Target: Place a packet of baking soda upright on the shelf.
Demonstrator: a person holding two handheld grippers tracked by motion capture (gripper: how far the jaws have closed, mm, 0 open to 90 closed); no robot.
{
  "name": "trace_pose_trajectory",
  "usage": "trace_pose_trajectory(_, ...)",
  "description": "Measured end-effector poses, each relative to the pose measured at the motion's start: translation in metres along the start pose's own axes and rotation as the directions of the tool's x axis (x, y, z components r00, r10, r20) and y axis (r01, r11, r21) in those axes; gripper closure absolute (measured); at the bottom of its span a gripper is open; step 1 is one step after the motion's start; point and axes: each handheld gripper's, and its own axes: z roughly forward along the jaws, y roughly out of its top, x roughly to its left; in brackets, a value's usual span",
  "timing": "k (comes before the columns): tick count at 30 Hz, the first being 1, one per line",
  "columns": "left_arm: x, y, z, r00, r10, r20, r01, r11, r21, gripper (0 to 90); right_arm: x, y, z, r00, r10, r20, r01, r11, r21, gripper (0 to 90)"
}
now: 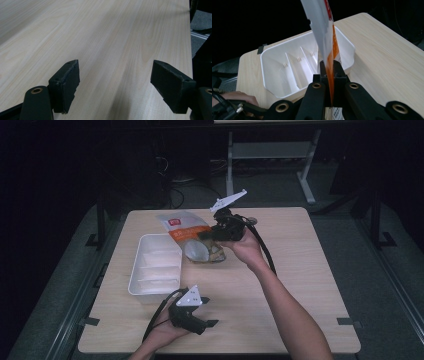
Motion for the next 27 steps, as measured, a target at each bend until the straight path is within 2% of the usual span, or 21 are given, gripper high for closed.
trace_pose_trajectory(16, 0.000, -0.002, 0.002, 1.0000, 0.009, 0.004, -0.009, 0.9998, 0.019, 22.8, 0.010, 0.025, 0.034, 0.9982, -0.029, -0.052, 0.029, 0.999, -0.015, 89.6)
trace_pose_trajectory(27, 0.001, -0.003, 0.002, 1.0000, 0.007, 0.006, -0.007, 0.9997, 0.022, 22.9, 0.024, 0.041, 0.061, 0.9916, -0.069, -0.110, 0.067, 0.998, -0.023, 89.5)
